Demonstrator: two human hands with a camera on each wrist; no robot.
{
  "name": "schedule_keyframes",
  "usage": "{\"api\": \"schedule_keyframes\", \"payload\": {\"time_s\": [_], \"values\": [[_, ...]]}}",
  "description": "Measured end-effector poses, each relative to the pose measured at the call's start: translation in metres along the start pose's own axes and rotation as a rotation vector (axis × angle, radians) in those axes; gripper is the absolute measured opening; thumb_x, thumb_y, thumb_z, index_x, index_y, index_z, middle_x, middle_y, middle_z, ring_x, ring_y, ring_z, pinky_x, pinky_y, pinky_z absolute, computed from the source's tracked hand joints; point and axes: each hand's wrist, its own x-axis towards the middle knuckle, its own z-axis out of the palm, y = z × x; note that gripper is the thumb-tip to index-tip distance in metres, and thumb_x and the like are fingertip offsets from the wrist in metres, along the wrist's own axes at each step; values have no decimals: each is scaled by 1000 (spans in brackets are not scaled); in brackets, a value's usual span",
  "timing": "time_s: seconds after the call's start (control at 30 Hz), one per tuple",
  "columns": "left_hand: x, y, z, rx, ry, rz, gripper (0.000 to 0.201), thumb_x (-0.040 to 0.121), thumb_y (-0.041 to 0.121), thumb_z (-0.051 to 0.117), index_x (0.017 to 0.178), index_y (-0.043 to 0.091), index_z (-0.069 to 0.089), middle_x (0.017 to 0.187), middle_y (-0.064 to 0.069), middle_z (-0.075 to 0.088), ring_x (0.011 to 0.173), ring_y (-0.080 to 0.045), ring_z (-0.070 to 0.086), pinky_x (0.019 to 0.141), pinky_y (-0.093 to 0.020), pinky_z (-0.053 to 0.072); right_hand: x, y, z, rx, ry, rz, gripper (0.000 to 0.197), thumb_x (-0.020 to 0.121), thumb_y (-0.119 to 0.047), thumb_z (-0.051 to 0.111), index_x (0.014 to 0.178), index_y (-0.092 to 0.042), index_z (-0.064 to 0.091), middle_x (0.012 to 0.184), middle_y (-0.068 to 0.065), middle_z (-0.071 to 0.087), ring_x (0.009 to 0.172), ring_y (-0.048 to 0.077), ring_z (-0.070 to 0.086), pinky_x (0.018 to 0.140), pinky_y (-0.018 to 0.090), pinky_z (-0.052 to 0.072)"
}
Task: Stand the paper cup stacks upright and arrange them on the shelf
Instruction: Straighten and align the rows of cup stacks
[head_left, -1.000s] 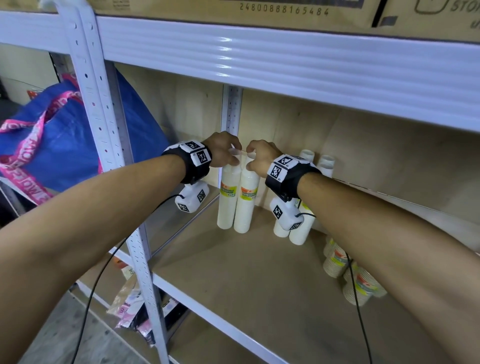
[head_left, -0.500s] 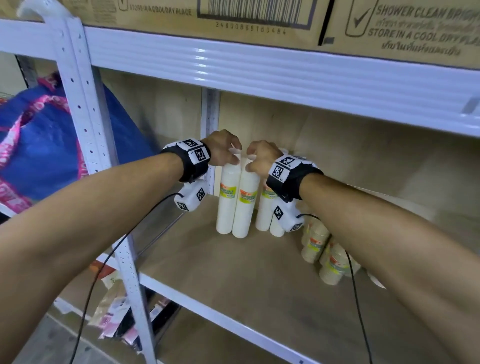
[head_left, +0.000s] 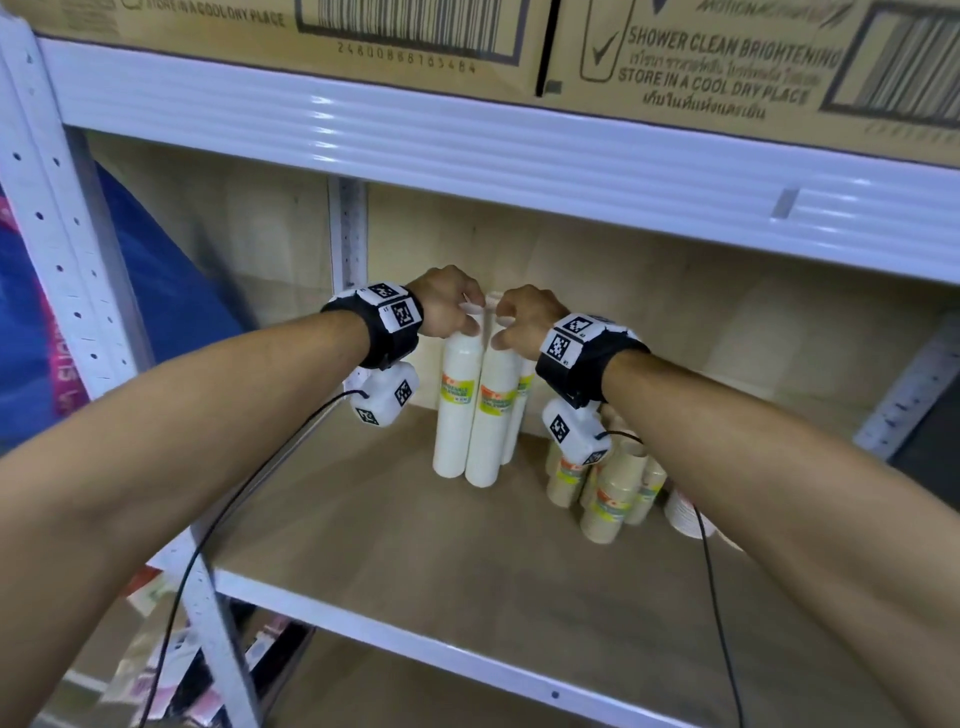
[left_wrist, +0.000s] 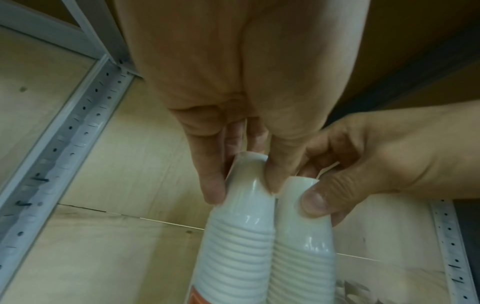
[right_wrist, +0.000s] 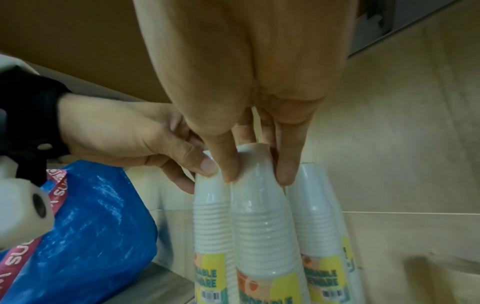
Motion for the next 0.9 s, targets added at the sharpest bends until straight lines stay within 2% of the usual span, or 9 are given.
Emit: {"api": "schedule_keyframes", "payload": {"time_s": [0.07, 0.13, 0.27, 0.37, 0.5, 0.57, 0.67, 0.77, 0.9], "values": [[4, 4, 5, -1, -5, 9, 44, 84, 22, 73, 126, 16, 62, 126, -7, 58, 108, -26, 60, 82, -29, 52, -3, 4, -2, -10, 8, 23, 48, 81, -19, 74, 125, -11, 58, 131, 5, 55, 115, 24, 57, 77, 23, 40], [8, 7, 9, -5, -8, 16, 44, 83, 22, 73, 126, 16, 63, 127, -7, 57, 110, -26, 59, 82, -29, 51, -3, 9, -3, -18, 8, 32, 45, 81, -20, 75, 122, -11, 59, 128, 7, 56, 113, 24, 57, 75, 23, 38], [16, 8, 17, -20, -11, 9, 47, 82, 23, 75, 126, 16, 63, 128, -7, 57, 109, -27, 60, 78, -27, 48, -4, 14, -3, -19, 0, 44, 40, 81, -18, 74, 117, -12, 61, 127, 8, 58, 112, 25, 58, 75, 24, 39], [19, 8, 20, -32, -8, 3, 46, 81, 23, 76, 125, 17, 63, 128, -7, 58, 107, -27, 61, 76, -26, 47, -6, 17, -5, 18, -4, 29, 45, 83, -14, 73, 125, -12, 59, 128, 5, 57, 117, 22, 56, 77, 21, 36], [22, 7, 23, -9, -5, 14, 48, 82, 23, 74, 128, 17, 61, 133, -5, 54, 115, -25, 56, 85, -30, 49, -5, 19, -4, 41, -21, 20, 45, 84, -13, 71, 127, -12, 58, 129, 4, 57, 118, 21, 55, 78, 20, 36], [23, 6, 24, -13, -10, 17, 48, 83, 22, 74, 129, 17, 61, 133, -5, 55, 114, -24, 56, 85, -29, 49, -5, 19, -4, 48, -26, 16, 45, 84, -12, 71, 126, -12, 58, 129, 5, 57, 118, 21, 55, 78, 19, 36], [25, 4, 26, -17, -13, 11, 47, 83, 23, 74, 128, 18, 60, 135, -5, 54, 117, -24, 55, 91, -32, 49, -3, 21, -3, 58, -19, 11, 44, 84, -11, 70, 126, -12, 57, 122, 5, 58, 117, 21, 55, 77, 19, 35], [25, 3, 28, -18, -23, 14, 47, 84, 20, 72, 129, 16, 60, 138, -4, 52, 121, -24, 53, 89, -27, 45, -3, 22, -1, 50, -17, 21, 50, 84, -12, 71, 131, -12, 55, 127, 6, 57, 118, 21, 55, 77, 19, 35], [25, 2, 32, -26, -27, 10, 47, 85, 21, 72, 130, 18, 59, 137, -5, 52, 120, -24, 53, 90, -29, 46, 0, 23, 3, 31, -5, 26, 44, 82, -17, 73, 124, -12, 58, 126, 6, 59, 112, 21, 57, 76, 22, 36]]}}
